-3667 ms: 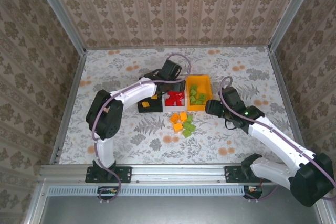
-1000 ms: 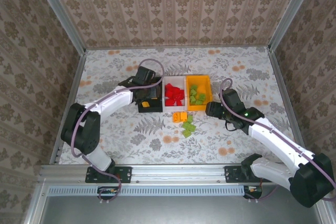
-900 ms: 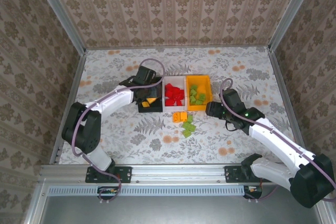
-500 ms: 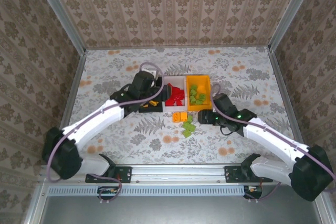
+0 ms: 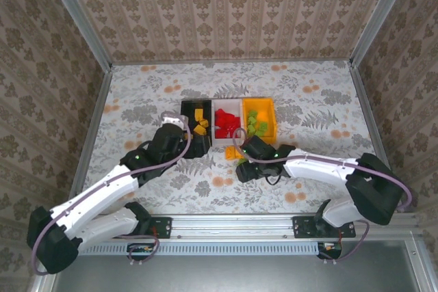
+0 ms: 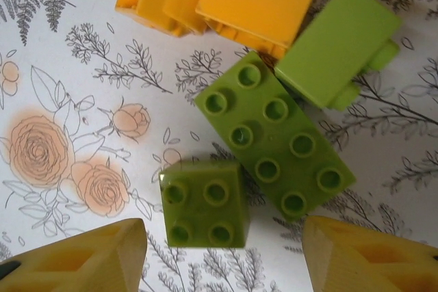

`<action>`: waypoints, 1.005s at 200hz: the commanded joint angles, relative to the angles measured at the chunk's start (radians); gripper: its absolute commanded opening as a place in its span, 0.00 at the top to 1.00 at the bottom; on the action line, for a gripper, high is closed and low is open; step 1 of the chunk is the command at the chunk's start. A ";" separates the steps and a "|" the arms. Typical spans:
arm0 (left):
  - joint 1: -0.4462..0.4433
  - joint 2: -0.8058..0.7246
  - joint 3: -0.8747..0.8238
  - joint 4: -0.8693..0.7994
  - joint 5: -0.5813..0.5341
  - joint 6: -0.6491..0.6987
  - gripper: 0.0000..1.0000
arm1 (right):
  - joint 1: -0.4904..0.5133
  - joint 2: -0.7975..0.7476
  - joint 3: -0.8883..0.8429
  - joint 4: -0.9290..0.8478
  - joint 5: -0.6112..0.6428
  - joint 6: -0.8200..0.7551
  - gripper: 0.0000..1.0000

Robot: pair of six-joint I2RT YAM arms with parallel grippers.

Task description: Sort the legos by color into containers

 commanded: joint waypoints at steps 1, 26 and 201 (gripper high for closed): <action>0.005 -0.049 -0.031 -0.047 -0.041 -0.043 0.00 | 0.025 0.042 0.045 0.011 0.005 -0.021 0.38; 0.023 -0.081 -0.047 -0.061 -0.038 -0.049 0.00 | 0.052 0.089 0.064 0.015 -0.013 -0.014 0.41; 0.047 -0.102 -0.092 -0.025 -0.007 -0.056 0.00 | 0.133 0.055 0.185 -0.065 0.195 0.016 0.73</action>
